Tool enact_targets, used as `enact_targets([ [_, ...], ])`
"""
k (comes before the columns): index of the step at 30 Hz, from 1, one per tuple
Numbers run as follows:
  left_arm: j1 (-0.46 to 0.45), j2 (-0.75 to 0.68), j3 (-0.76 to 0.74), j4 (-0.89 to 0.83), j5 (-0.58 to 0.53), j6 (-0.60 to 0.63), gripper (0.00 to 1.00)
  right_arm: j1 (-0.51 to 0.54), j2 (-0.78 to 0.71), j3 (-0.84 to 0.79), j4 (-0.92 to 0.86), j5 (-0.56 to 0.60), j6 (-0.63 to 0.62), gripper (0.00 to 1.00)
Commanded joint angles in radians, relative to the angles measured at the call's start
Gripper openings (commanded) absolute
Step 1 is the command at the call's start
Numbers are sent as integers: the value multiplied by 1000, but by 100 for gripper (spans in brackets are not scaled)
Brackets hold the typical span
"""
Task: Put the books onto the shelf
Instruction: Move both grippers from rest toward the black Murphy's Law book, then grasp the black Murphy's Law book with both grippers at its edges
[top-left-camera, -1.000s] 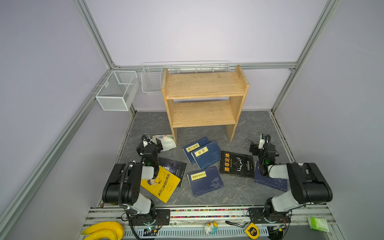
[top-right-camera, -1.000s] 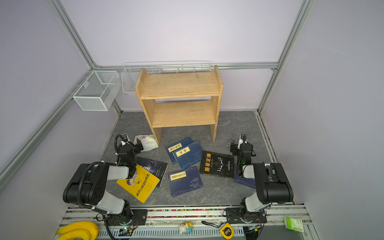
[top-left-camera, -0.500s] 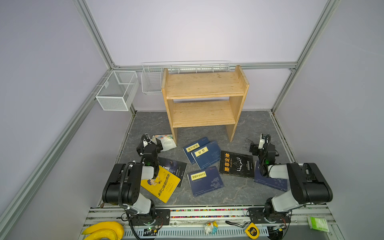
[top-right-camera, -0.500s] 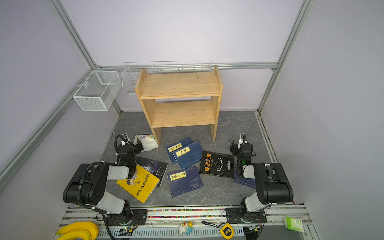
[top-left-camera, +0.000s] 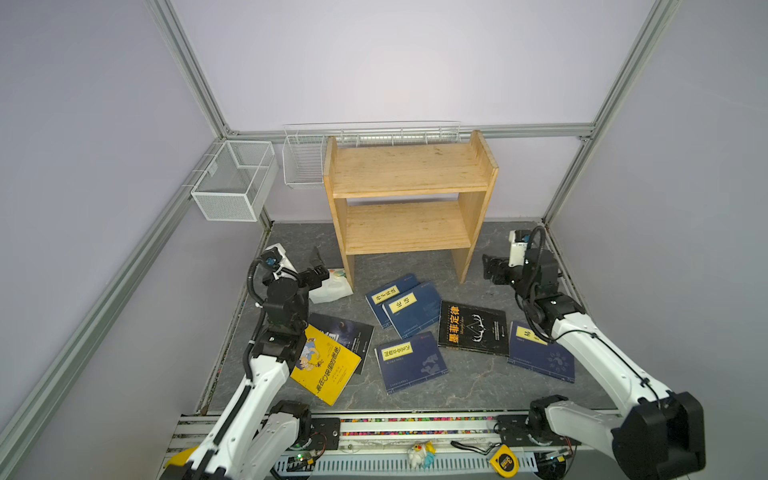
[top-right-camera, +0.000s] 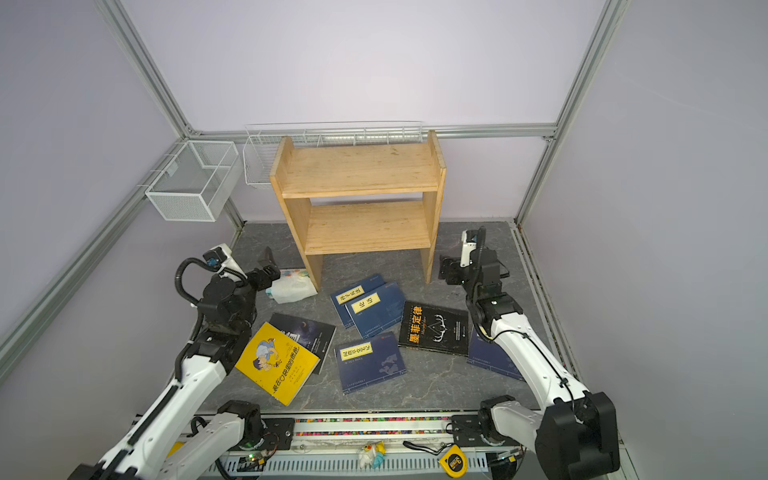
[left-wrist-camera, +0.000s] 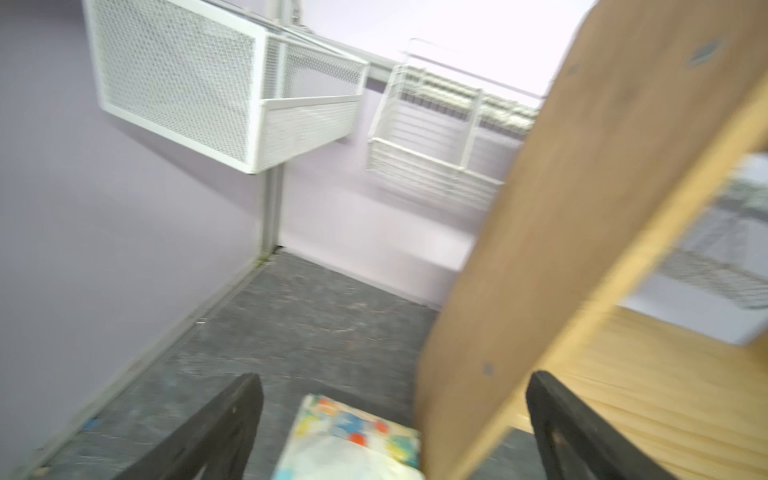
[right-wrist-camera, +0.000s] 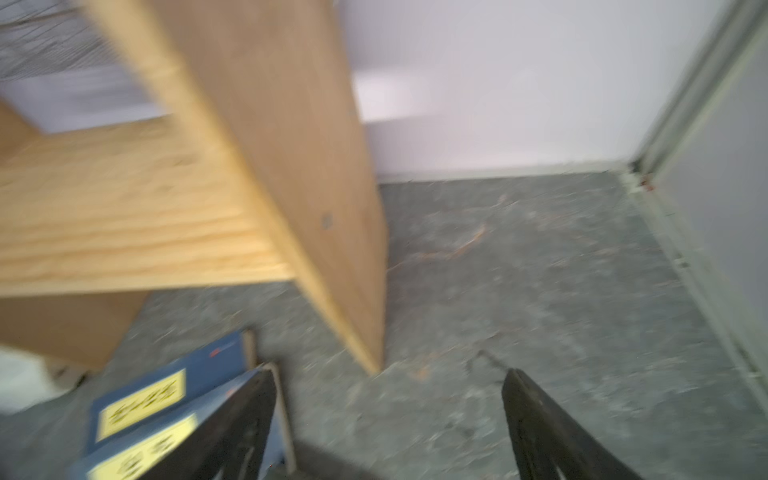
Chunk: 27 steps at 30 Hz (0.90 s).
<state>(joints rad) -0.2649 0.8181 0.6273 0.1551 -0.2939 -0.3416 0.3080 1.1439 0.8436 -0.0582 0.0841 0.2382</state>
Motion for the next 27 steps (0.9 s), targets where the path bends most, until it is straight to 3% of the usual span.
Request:
enact_targets([
  [1, -49, -48, -2, -287, 172, -278, 99, 118, -59, -8, -242, -48, 184, 88],
  [5, -174, -58, -25, -287, 287, -473, 99, 294, -159, -66, -257, 1, 370, 88],
  [8, -310, -19, -44, -235, 303, -581, 99, 423, -177, -72, -269, 51, 464, 88],
  [12, -455, 46, -63, -140, 279, -664, 99, 581, -132, -37, -294, 140, 540, 88],
  [14, -471, 56, -77, -88, 281, -662, 99, 625, -123, -36, -278, 183, 542, 88],
  [18, -468, 48, -147, 62, 300, -694, 99, 626, -149, -46, -278, 237, 578, 89],
  [23, -407, 179, -86, 5, 451, -655, 94, 502, -156, -66, -312, 127, 605, 89],
  [27, -421, 312, -35, 31, 539, -610, 89, 389, -124, -10, -570, 343, 576, 89],
])
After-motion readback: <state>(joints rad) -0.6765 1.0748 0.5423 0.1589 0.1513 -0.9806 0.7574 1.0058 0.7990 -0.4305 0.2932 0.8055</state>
